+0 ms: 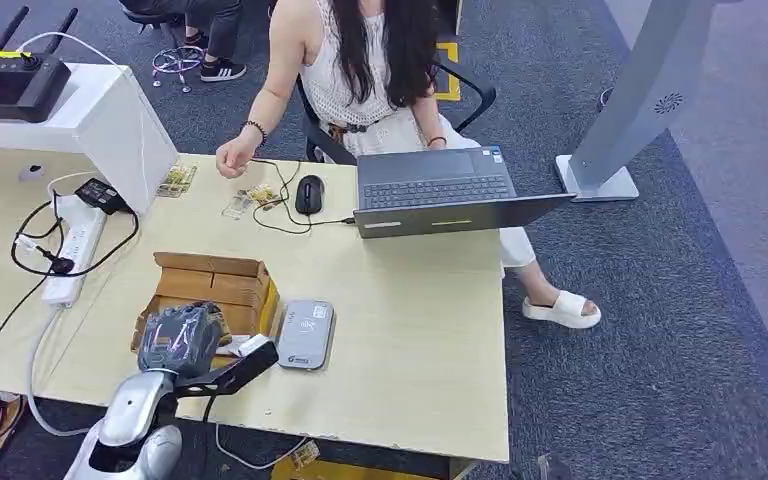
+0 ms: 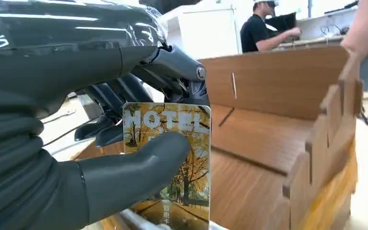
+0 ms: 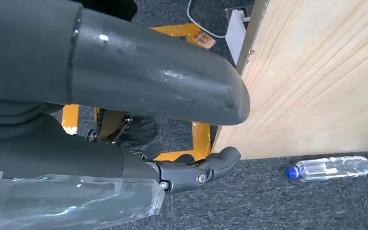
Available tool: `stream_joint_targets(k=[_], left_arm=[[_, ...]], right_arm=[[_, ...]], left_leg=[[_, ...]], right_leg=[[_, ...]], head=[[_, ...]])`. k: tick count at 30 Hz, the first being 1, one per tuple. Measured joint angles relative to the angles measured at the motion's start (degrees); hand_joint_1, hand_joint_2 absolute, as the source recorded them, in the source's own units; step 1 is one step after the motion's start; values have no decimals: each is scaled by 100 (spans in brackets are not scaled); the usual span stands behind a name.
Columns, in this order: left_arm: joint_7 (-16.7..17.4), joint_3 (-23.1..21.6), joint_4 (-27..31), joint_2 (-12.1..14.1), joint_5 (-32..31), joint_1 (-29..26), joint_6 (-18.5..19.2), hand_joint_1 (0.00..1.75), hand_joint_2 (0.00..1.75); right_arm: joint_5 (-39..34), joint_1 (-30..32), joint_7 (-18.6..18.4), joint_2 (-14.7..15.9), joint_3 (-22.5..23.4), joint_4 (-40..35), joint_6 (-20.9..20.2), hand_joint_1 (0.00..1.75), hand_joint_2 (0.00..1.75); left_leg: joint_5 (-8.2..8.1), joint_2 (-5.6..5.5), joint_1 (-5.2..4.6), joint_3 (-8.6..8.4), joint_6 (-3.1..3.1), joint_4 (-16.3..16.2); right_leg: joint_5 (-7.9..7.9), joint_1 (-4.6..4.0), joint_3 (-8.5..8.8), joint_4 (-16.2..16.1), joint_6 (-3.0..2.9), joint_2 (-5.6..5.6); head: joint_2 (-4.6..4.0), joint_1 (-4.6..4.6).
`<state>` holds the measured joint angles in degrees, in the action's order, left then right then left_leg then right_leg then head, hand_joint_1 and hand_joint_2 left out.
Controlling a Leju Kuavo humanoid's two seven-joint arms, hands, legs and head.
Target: Pass the card to the sensor for recognition and then transmit it.
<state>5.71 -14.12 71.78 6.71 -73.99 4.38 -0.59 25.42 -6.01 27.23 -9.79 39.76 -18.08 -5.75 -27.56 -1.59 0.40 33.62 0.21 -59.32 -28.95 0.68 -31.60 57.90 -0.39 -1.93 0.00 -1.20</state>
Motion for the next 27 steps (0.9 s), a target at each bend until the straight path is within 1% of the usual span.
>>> stream_joint_targets(k=[9,12,16,22,25,27], left_arm=[[2,44,0,-35,-4,18,-61,175,175],[26,67,0,-46,-26,78,-323,175,175],[68,155,0,-79,-114,316,-404,175,175],[68,264,-85,-127,-170,492,-535,175,175],[81,299,-151,-146,-245,568,-640,175,175],[140,321,-220,-168,-345,690,-797,175,175]], right_arm=[[15,1,2,0,4,0,0,0,0],[30,2,2,0,4,2,-2,0,0],[48,2,2,0,4,7,-7,0,0],[94,0,-2,0,4,13,-7,0,0],[103,-1,-7,0,4,13,-13,0,0],[148,-3,-18,0,4,15,-20,0,0]], left_leg=[[0,0,0,0,0,0],[0,-1,0,0,0,0],[1,-4,0,0,0,0],[1,-4,0,0,0,-1],[1,-3,0,1,0,-1],[1,-5,0,1,0,-1]], right_leg=[[0,0,0,0,0,0],[0,0,-2,0,0,2],[0,0,1,0,0,3],[0,0,1,0,0,4],[0,0,-1,0,0,3],[0,0,0,0,0,5]], head=[[0,0],[0,0],[0,0],[0,0],[0,0],[0,0]])
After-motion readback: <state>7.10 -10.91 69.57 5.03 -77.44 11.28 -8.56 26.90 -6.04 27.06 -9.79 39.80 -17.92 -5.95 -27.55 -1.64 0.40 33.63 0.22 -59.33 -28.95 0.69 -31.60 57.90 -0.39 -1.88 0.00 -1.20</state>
